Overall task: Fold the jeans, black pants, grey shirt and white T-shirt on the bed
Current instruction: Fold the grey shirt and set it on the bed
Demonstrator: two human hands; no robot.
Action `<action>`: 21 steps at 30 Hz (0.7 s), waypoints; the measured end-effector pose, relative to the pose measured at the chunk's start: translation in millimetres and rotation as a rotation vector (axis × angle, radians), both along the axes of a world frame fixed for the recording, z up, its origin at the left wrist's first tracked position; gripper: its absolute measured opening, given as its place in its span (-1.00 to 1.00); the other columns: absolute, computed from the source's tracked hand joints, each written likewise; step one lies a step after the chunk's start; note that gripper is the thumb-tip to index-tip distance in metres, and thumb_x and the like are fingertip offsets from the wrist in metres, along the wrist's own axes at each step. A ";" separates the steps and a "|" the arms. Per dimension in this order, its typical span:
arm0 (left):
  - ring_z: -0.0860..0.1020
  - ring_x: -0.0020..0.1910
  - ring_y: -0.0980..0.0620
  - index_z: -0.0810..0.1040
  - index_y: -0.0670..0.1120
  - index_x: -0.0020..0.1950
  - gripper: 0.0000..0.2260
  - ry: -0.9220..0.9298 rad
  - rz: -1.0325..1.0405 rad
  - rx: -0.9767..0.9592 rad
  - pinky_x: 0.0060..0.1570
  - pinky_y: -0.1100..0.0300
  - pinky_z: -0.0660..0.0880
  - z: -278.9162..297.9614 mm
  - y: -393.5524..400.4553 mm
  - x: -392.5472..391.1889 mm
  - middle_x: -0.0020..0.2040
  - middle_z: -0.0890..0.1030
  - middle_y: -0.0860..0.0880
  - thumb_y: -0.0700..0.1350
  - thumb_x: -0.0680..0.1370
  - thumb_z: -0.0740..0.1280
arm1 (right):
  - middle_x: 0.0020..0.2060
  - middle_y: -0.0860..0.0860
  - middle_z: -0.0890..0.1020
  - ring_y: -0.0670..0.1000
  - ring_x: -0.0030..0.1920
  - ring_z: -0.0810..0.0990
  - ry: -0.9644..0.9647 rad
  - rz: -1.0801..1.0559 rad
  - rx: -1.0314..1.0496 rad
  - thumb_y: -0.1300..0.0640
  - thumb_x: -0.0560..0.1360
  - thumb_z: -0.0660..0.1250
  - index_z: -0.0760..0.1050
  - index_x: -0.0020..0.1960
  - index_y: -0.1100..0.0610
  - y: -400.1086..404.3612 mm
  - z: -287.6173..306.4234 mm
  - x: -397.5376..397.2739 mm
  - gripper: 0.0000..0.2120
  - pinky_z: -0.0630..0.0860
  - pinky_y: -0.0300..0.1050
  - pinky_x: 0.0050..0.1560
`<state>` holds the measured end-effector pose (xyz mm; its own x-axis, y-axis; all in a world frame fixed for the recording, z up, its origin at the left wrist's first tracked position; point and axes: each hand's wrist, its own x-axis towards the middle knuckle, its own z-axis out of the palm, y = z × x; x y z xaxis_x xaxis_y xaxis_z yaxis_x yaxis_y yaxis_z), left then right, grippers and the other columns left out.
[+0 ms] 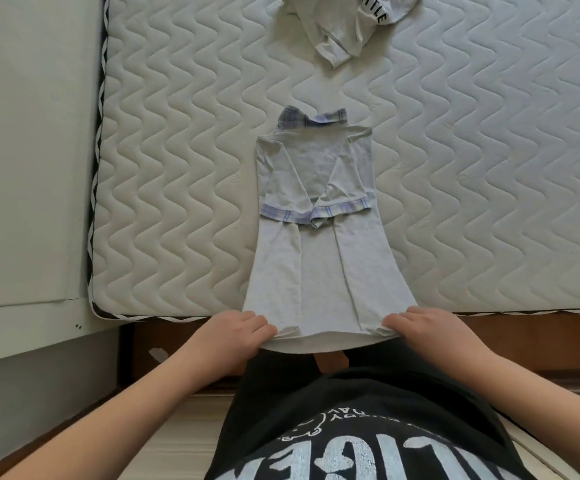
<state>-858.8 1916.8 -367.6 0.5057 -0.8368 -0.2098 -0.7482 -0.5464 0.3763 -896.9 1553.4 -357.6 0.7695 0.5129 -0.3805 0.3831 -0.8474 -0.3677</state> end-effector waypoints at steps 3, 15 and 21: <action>0.51 -0.38 0.06 0.58 -0.01 -0.04 -0.85 0.005 0.077 -0.034 -0.42 0.25 0.36 5.6 -0.9 15.4 -0.29 0.59 0.06 -0.12 0.40 0.40 | -0.23 -0.06 0.55 0.02 -0.27 0.55 0.076 -0.043 -0.114 0.19 0.42 0.41 0.48 0.12 0.00 1.5 -0.9 13.0 -0.70 0.48 -0.11 -0.30; 0.59 -0.05 -0.14 0.62 -0.09 0.06 -0.87 0.141 0.319 0.112 -0.15 0.11 0.39 28.4 -17.5 196.2 -0.04 0.66 -0.07 -0.20 0.53 0.38 | -0.23 0.05 0.66 0.17 -0.37 0.62 -0.174 -0.120 0.162 0.23 0.30 0.59 0.65 -0.13 0.17 -1.4 28.1 183.4 -0.81 0.49 -0.03 -0.41; 0.56 0.04 -0.13 0.57 0.04 0.22 -0.76 0.218 0.371 0.144 -0.09 0.12 0.39 14.4 -23.2 282.1 0.04 0.65 -0.08 -0.14 0.57 0.34 | -0.15 -0.01 0.68 0.13 -0.15 0.59 -0.129 -0.166 0.140 0.04 0.44 0.47 0.62 0.03 0.09 -7.3 16.3 267.0 -0.79 0.28 -0.15 -0.18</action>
